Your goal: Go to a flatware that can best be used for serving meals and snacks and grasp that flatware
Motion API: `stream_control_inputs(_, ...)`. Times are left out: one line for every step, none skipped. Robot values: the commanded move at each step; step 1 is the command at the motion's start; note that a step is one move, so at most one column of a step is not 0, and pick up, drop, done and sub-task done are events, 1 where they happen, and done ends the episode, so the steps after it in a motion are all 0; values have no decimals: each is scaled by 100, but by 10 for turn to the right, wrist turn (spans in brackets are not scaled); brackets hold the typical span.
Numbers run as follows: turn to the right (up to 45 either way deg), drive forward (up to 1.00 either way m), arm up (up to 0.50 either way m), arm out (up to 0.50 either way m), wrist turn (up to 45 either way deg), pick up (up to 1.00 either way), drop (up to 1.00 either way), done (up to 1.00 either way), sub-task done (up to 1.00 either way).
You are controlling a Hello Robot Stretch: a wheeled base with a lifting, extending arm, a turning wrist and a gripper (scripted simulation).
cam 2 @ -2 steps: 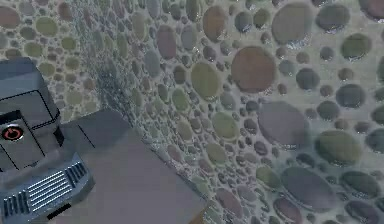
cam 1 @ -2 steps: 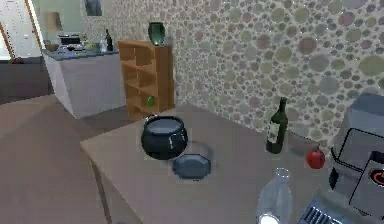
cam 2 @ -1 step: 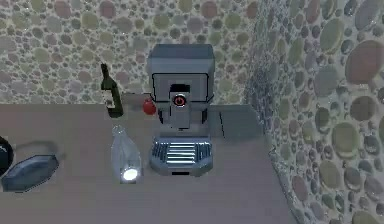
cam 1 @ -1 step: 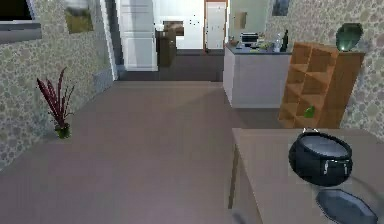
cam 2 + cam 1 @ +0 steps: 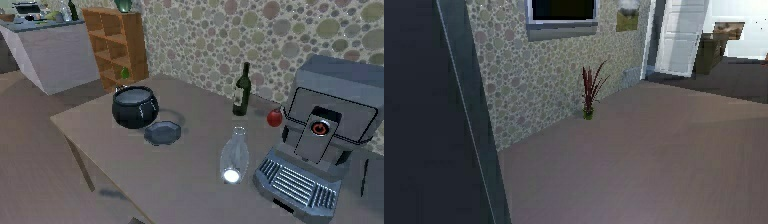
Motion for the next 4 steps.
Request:
stream_control_inputs(0,0,50,0,0,0,0,0,0)
stream_control_inputs(0,0,34,0,0,0,0,0,0)
stream_control_inputs(0,0,0,46,0,0,0,0,0)
stream_control_inputs(0,0,0,0,450,0,0,0,0)
